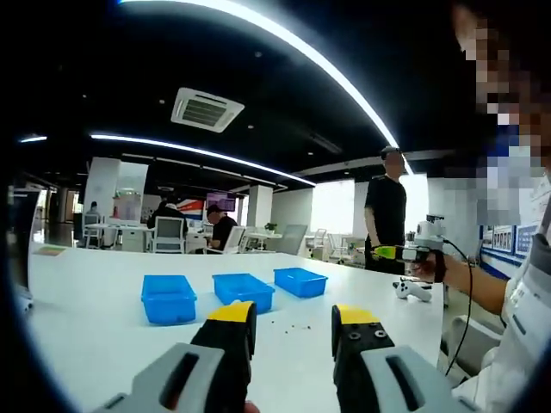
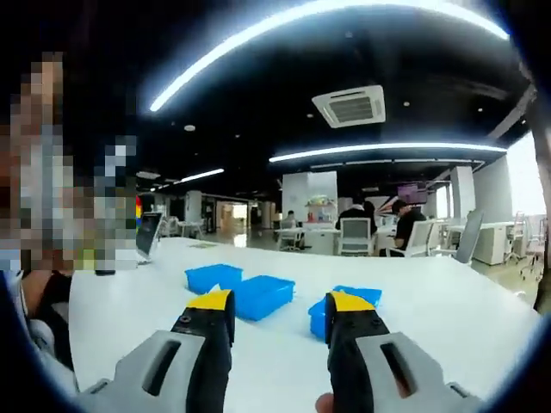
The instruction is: Pick up the resistors one by one and place each resistor into its matching bin, sorting the parts by color and model until every resistor is separated into the correct bin for its type
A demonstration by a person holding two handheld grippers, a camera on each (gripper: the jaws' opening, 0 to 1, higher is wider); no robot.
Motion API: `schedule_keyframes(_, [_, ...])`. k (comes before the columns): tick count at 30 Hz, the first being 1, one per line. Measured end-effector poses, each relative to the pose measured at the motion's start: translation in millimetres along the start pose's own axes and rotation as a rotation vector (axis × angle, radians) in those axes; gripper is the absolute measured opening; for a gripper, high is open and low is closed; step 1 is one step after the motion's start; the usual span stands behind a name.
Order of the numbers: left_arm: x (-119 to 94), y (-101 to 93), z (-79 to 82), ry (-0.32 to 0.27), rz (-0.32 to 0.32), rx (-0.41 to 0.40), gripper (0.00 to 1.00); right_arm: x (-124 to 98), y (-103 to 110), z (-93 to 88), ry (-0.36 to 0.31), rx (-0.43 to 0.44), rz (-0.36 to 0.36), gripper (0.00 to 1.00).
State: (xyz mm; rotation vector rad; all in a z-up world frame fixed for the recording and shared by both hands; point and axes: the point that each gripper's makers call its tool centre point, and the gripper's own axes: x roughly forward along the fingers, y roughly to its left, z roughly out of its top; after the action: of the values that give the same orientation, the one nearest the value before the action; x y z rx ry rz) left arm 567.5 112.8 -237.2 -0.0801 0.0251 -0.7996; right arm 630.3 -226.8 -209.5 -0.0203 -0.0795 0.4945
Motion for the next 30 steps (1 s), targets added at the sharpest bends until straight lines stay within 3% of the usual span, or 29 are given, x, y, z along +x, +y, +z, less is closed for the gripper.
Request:
schedule_keyframes(9, [-0.5, -0.9, 0.7, -0.001, 0.000, 0.002, 0.37, -30.1, -2.3, -13.0, -0.022, 0.063, -0.050, 0.39])
schedule_keyframes(17, [1.3, -2.2, -1.0, 0.004, -0.005, 0.002, 0.37, -38.8, 7.4, -10.4, 0.005, 0.023, -0.032, 0.39])
schedule_keyframes(23, [0.2, -0.8, 0.5, 0.003, -0.002, 0.003, 0.37, -28.4, 15.4, -7.6, 0.046, -0.008, -0.003, 0.38])
schedule_keyframes(30, [0.1, -1.6, -0.4, 0.008, -0.004, 0.010, 0.37, 1.2, 42.0, -12.4, 0.198, -0.123, 0.128, 0.37])
